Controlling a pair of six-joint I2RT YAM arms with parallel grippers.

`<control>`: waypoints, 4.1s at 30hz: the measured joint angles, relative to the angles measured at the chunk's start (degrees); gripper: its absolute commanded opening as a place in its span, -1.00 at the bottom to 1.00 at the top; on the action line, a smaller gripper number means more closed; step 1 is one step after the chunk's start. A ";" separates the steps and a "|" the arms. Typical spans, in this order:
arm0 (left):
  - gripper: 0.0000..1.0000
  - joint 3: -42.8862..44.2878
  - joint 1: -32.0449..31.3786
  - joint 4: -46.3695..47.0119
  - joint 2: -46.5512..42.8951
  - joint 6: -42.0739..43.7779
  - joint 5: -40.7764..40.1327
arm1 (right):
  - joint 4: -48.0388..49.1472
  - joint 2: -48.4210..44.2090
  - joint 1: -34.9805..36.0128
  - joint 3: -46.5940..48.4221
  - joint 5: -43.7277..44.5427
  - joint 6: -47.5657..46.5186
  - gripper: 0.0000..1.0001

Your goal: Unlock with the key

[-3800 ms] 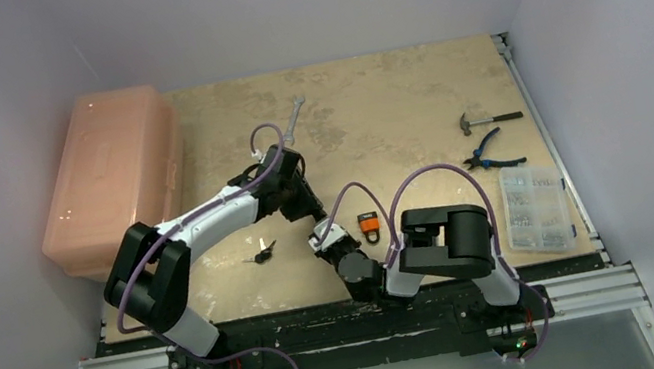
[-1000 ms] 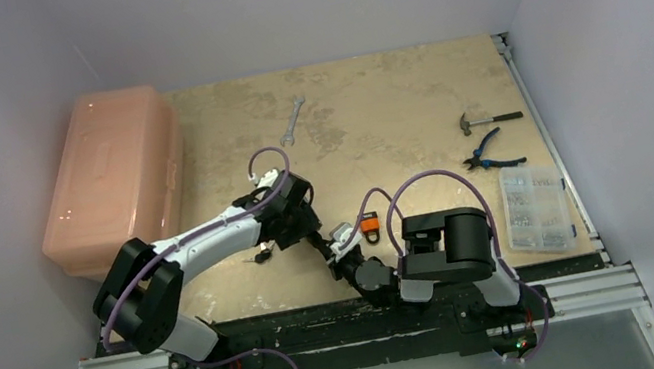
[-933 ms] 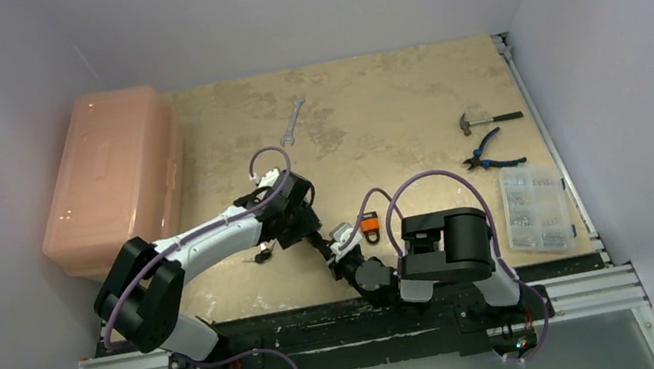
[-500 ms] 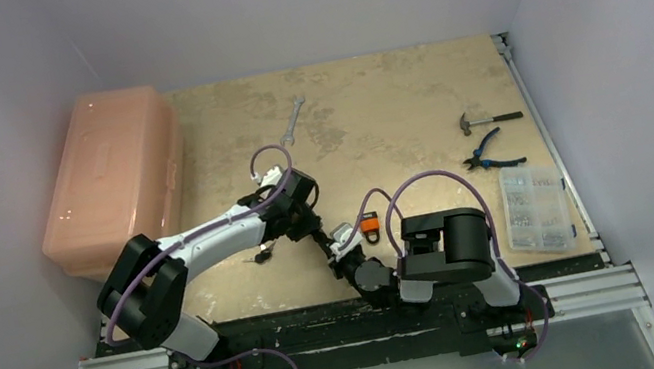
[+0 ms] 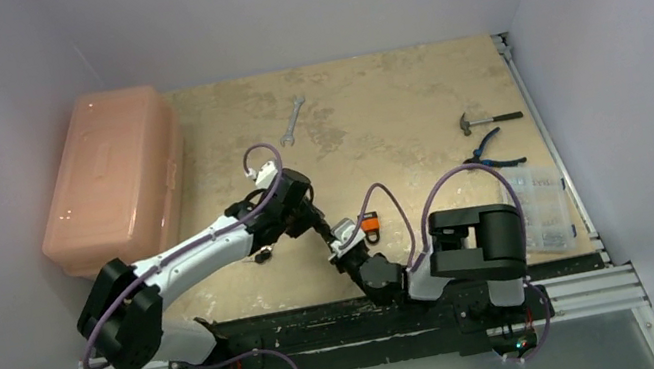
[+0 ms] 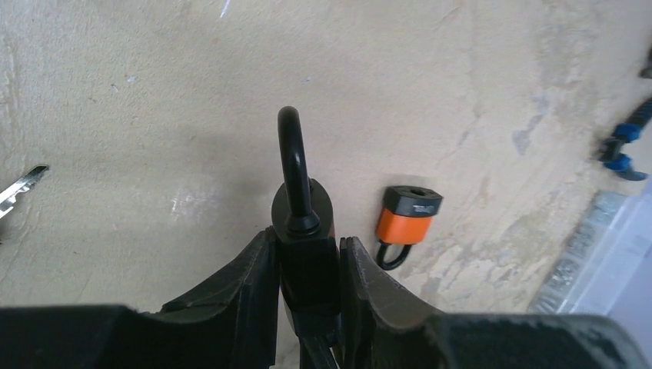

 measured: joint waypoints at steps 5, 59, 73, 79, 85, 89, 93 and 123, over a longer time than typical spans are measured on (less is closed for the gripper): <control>-1.00 0.13 -0.79 -0.09 -4.98 -0.13 -1.33 | -1.57 -5.53 0.02 -0.07 0.81 -3.04 -1.00; -1.00 -0.39 -5.92 15.43 -21.09 20.24 4.26 | -57.99 -68.70 -20.06 -0.35 -38.49 22.95 0.96; -1.00 0.74 -5.92 16.22 -29.00 30.49 18.05 | -60.61 -68.11 -33.99 3.26 -73.11 29.44 0.81; -1.00 2.34 -5.92 16.90 -33.29 32.74 22.64 | -53.99 -65.81 -37.75 3.45 -85.92 33.83 0.65; -1.00 2.47 -5.92 17.97 -34.53 32.79 25.79 | -43.58 -61.18 -38.88 3.45 -92.89 40.83 0.57; -1.00 2.47 -5.92 18.01 -33.94 32.76 27.30 | -37.83 -59.91 -38.91 3.48 -95.78 44.11 0.50; -1.00 2.47 -5.92 19.41 -33.53 32.61 29.11 | -32.96 -58.01 -39.08 3.89 -97.70 47.04 0.37; -1.00 2.05 -5.92 27.54 -29.86 31.52 35.32 | -22.53 -51.74 -39.23 6.16 -100.06 54.47 -0.04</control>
